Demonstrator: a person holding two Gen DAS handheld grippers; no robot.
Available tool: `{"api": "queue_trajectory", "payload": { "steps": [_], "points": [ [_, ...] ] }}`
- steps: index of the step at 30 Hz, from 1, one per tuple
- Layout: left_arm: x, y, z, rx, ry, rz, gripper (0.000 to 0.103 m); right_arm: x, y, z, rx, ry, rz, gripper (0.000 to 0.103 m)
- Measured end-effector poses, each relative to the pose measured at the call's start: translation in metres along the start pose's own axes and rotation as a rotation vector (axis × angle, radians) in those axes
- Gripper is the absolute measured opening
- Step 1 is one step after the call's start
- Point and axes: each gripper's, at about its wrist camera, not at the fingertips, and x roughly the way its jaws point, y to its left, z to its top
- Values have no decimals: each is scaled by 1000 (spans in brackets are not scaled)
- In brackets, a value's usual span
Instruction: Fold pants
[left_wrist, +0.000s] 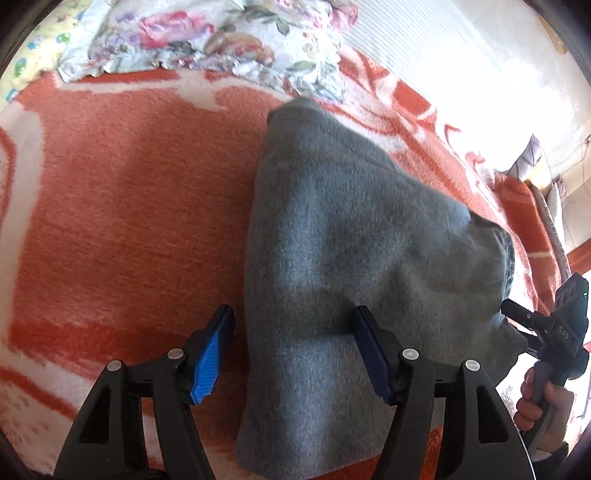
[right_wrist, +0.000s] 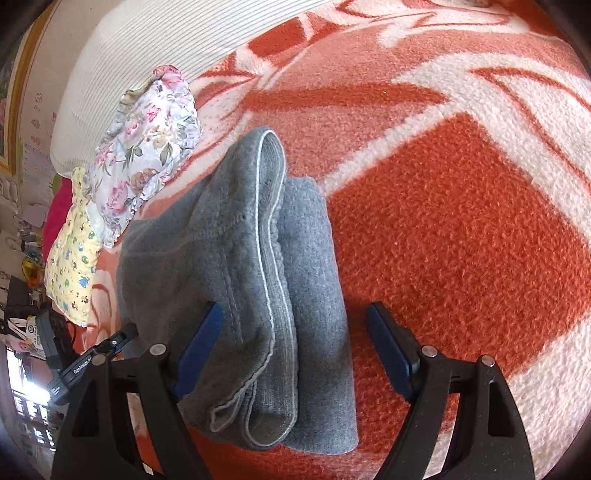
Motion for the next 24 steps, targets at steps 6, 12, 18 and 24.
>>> {"api": "queue_trajectory", "payload": {
  "steps": [6,12,18,24],
  "points": [
    [6,6,-1,-49,9,-32,66,6,7,1,-50,-9,-13,81],
    [5,-3,-1,-25,7,-31,36,13,19,1,-112,5,-13,62],
    [-3,-3,-1,-49,-21,-44,16,1,29,-2,-141,-22,-36,30],
    [-24,-11,0,-21,-79,-36,14,-6,38,-2,-166,-101,-18,26]
  ]
}}
